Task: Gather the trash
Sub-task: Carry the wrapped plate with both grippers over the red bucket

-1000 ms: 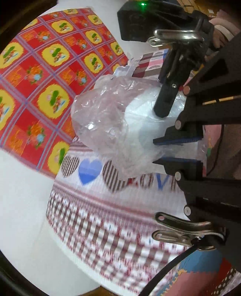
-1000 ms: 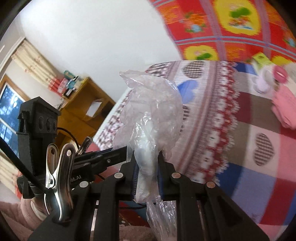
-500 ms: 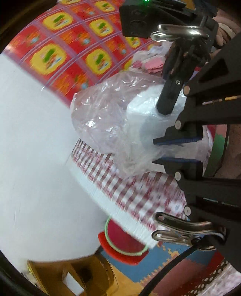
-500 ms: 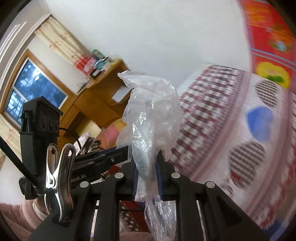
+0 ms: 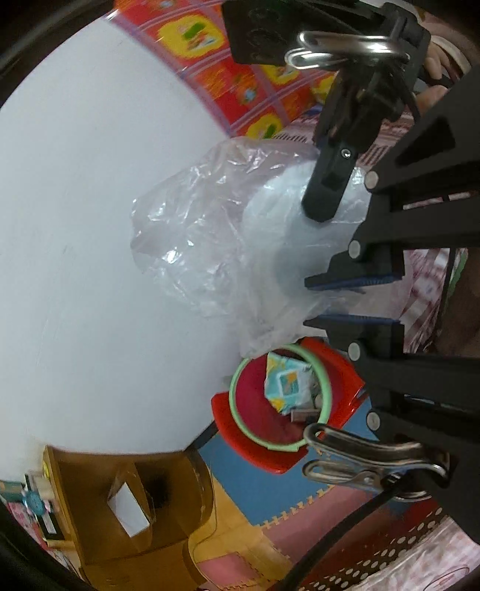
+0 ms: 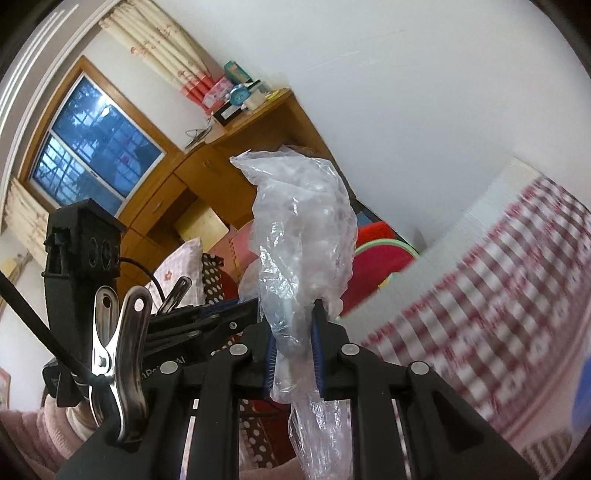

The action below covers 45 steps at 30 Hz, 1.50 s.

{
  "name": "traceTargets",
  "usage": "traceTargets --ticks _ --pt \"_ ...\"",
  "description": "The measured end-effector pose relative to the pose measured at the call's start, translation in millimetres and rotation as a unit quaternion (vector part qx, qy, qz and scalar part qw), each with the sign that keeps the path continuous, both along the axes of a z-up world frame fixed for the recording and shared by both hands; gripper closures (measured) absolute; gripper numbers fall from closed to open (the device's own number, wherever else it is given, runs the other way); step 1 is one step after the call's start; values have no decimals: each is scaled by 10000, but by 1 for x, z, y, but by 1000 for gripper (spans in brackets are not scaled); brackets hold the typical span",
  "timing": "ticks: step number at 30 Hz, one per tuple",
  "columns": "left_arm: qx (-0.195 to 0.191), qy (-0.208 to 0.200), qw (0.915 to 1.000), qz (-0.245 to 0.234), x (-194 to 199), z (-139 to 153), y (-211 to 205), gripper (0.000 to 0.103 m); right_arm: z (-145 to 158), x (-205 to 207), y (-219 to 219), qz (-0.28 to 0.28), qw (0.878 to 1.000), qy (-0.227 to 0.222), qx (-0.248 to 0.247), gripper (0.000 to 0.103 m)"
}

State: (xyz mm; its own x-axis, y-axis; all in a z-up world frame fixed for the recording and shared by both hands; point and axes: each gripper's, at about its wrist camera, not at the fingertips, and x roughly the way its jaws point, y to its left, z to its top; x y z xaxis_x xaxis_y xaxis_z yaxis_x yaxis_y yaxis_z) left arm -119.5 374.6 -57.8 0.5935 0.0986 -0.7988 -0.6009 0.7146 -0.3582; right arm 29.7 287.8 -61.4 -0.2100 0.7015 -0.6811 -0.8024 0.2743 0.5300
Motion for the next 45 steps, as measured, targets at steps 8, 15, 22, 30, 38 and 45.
traceTargets --ticks 8,15,22,30,38,45 --pt "-165 62 9998 -122 0 -22 60 90 -18 -8 62 -202 9994 -70 -256 86" --pt "-337 202 9985 -369 11 -45 106 90 -36 -5 104 -462 9973 -70 -567 86" --pt "-513 372 9964 -571 23 -70 139 90 -61 1 129 -671 9938 -32 -882 86" --pt "-652 567 9938 -694 40 -102 161 90 -90 12 157 -782 9888 23 -1268 86" --pt "-702 760 9918 -746 54 -122 171 90 -115 25 178 -866 9828 29 -1628 86" --pt "-617 946 9908 -742 62 -130 179 89 -136 36 186 -995 9761 117 -1926 86"
